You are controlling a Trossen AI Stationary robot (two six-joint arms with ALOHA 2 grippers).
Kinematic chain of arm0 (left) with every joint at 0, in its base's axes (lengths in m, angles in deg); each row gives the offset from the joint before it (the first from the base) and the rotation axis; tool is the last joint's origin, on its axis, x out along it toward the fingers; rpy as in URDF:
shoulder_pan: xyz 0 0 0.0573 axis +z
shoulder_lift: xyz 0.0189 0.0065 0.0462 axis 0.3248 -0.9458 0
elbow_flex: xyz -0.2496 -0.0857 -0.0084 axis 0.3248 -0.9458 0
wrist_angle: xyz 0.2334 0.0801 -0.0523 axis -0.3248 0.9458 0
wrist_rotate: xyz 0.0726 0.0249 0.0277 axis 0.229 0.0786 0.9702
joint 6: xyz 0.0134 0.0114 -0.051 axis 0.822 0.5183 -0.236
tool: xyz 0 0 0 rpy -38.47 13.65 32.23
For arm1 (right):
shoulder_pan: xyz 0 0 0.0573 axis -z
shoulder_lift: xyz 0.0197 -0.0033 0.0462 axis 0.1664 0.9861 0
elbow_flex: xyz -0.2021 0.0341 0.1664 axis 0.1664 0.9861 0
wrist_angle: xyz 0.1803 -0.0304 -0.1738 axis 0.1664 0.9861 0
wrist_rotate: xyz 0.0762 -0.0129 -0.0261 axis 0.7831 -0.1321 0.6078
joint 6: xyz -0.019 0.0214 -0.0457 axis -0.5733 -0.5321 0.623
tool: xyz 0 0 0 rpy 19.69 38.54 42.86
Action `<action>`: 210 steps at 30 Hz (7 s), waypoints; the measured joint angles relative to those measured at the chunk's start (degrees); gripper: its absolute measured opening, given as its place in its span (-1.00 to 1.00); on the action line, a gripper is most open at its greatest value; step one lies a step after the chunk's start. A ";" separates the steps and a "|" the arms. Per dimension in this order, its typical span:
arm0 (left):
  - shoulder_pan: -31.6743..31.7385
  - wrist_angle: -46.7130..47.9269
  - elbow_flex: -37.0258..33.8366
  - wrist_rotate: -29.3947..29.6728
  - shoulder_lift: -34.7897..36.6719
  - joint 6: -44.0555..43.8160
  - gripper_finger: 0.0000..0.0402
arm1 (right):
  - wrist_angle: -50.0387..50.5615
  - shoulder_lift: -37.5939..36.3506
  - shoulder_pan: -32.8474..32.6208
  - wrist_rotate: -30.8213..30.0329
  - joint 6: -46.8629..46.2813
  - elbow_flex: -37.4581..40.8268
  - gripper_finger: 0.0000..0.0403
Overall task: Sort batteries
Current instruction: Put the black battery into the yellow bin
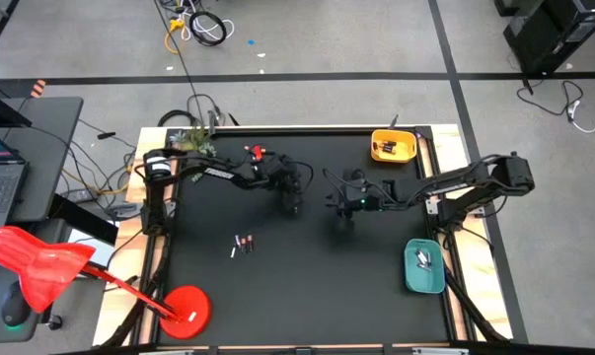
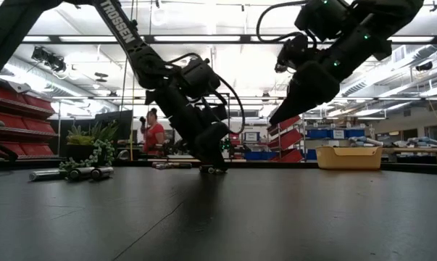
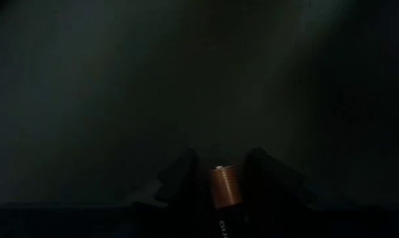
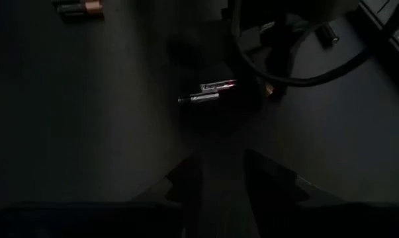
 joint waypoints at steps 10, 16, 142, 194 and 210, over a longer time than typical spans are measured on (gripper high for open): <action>0.12 3.59 0.02 -1.16 -0.21 2.98 -0.93 | -0.90 0.02 -0.72 -1.41 -0.36 0.02 -0.43; 0.03 2.01 -0.11 1.66 -0.37 6.64 -0.99 | -1.14 0.04 -0.72 -1.53 -0.86 0.02 -0.44; 1.27 8.48 -10.34 1.55 6.44 20.13 -0.99 | -5.83 0.11 -3.43 -3.97 -3.63 -0.02 -0.44; 12.89 2.56 -12.75 -2.62 8.64 12.96 -0.21 | -9.71 0.98 -3.50 -3.27 -3.23 -0.02 -0.44; 9.02 -0.45 -12.64 -2.36 7.23 16.09 -0.99 | -9.85 0.98 -3.41 -3.25 -3.15 -0.02 -0.44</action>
